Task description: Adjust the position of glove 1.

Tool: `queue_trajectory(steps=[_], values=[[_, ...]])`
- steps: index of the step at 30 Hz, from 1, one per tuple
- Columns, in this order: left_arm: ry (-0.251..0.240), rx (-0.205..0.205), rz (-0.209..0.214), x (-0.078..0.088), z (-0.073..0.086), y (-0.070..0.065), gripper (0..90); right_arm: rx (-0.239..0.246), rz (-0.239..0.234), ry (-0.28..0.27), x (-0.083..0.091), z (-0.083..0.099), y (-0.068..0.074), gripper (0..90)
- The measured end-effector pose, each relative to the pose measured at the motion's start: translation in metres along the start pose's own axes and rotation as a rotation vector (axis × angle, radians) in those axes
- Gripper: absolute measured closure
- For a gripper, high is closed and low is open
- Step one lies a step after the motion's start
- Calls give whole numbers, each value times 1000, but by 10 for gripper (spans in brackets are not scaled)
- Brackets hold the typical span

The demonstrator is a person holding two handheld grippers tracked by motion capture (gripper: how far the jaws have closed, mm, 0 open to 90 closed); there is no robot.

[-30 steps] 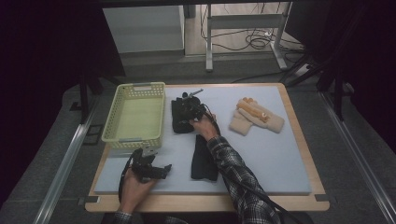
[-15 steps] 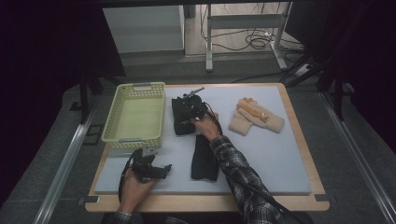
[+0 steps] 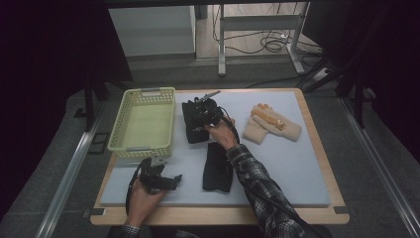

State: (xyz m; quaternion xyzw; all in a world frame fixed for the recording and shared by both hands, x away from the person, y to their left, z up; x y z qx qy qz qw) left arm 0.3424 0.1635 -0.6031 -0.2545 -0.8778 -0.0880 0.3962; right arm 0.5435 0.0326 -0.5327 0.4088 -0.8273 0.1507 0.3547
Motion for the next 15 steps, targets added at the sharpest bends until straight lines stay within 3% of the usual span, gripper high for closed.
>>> queue_trajectory(steps=[15], values=[[1,-1,-1,0,0,0,21,11,-10,-24,30,0,12,854]])
Point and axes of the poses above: each handheld gripper's, and its own axes: x roughly backward along the jaws, z roughly out of its underside, y roughly to its left, the point moved 7 cm from there along -x, roughly forward along the jaws, and after that the axes turned 2 degrees about y, right-handed, at the moved point
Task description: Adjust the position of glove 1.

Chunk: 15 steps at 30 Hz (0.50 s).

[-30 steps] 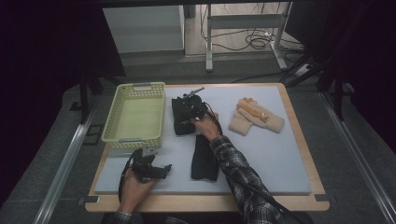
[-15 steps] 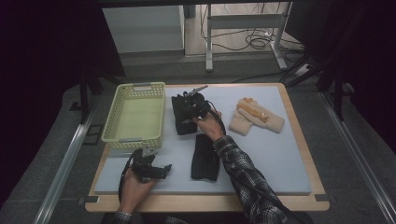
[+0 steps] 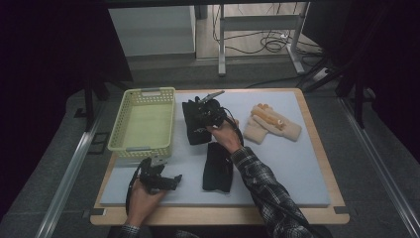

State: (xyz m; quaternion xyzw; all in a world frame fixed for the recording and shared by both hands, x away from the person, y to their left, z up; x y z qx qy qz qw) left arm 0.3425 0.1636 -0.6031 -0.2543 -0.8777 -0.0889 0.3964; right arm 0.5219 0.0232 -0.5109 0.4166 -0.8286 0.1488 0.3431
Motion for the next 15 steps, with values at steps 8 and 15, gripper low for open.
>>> queue_trajectory(steps=[8,15], values=[[0,-1,0,0,0,0,20,9,-13,-9,24,5,13,854],[-2,1,1,0,0,0,21,13,-18,-6,44,19,22,854]])
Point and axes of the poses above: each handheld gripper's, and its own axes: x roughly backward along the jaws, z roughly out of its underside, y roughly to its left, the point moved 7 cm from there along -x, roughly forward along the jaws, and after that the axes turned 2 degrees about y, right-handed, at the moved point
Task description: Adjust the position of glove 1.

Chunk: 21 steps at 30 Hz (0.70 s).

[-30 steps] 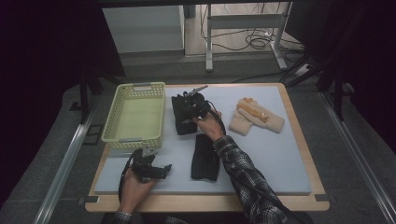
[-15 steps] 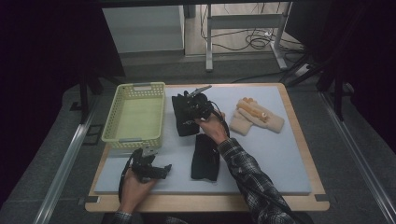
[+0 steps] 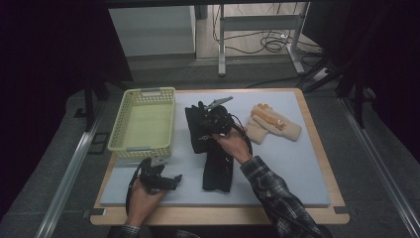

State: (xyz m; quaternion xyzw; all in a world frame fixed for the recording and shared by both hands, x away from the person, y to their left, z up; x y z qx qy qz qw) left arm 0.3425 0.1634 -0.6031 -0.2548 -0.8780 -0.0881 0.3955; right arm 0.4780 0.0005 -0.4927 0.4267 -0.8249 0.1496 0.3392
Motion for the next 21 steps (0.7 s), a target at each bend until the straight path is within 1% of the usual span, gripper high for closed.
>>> queue_trajectory(steps=[7,10,11,16,19,21], values=[[-3,1,0,0,0,0,21,-13,-1,-3,18,14,4,854],[-3,1,0,0,0,0,21,-30,1,-8,28,22,5,853],[-3,1,0,0,0,0,21,-30,1,-8,28,22,5,853],[-2,-2,-1,0,0,0,21,-53,19,2,39,34,7,853],[-1,0,-2,0,0,0,21,-58,45,13,46,44,10,853],[-5,2,-2,0,0,0,21,-68,46,14,50,51,12,853]])
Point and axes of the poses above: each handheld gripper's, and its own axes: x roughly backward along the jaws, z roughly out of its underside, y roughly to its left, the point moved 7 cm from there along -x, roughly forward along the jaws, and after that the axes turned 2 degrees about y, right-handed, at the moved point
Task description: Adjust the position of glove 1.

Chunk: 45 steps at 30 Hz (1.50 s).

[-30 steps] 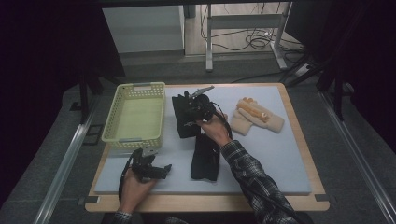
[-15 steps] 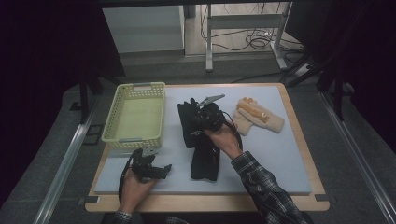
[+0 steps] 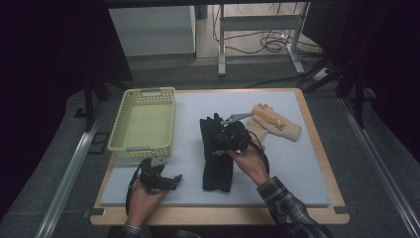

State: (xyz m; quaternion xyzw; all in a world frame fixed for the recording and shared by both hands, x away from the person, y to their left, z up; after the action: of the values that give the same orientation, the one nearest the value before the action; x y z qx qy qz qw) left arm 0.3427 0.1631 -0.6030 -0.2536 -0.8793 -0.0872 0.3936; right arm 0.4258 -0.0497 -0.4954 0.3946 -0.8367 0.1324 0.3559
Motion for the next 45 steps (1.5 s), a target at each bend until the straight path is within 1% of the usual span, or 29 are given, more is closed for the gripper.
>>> queue_trajectory(steps=[2,5,8,11,14,16,18,20,21,22,23,24,25,26,29,30,32,33,34,36,38,39,40,41,43,45], values=[[0,0,0,0,0,0,21,-15,8,9,3,9,2,853],[4,-5,-1,0,0,0,21,-32,8,11,6,19,5,852],[-4,4,0,0,0,0,21,-62,6,11,10,30,10,852],[-3,3,-1,0,0,0,21,-71,2,10,14,37,14,851],[-3,3,-1,0,0,0,21,-63,11,11,14,45,20,850],[-3,3,-1,0,0,0,21,-52,24,21,12,51,21,847],[4,-2,-1,0,0,0,21,-42,38,26,5,58,21,831],[0,1,-2,0,0,0,21,-42,42,34,-2,65,21,779],[0,1,-2,0,0,0,21,-40,41,34,-3,67,21,730],[0,1,-1,0,0,0,21,-34,36,37,-6,70,22,652],[0,1,-1,0,0,0,21,-26,37,41,-6,71,22,593],[1,1,-1,0,0,0,21,-11,38,41,-5,70,22,566],[0,1,-1,0,0,0,21,-7,40,39,-3,70,23,543],[0,2,-1,0,0,0,21,7,40,37,1,69,23,521],[0,2,-1,0,0,0,21,37,30,25,13,67,25,511],[1,2,-1,0,0,0,21,49,19,23,18,67,27,523],[0,2,-1,0,0,0,21,66,-12,28,26,71,31,571],[0,2,-1,0,0,0,21,70,-52,39,31,78,35,614],[3,-1,-1,0,0,0,21,70,-52,39,31,78,35,614],[1,-1,-1,0,0,0,21,57,-85,46,35,84,38,638],[4,-4,-1,0,0,0,21,45,-135,45,38,90,43,642],[4,-4,-1,0,0,0,21,45,-147,41,39,92,44,636],[5,-5,-1,0,0,0,21,46,-152,42,39,93,45,623],[5,-6,-1,0,0,0,21,55,-153,42,37,94,47,587],[7,-7,-1,0,0,0,21,79,-140,52,31,98,47,533],[3,-2,-1,0,0,0,21,115,-114,81,22,105,48,537]])
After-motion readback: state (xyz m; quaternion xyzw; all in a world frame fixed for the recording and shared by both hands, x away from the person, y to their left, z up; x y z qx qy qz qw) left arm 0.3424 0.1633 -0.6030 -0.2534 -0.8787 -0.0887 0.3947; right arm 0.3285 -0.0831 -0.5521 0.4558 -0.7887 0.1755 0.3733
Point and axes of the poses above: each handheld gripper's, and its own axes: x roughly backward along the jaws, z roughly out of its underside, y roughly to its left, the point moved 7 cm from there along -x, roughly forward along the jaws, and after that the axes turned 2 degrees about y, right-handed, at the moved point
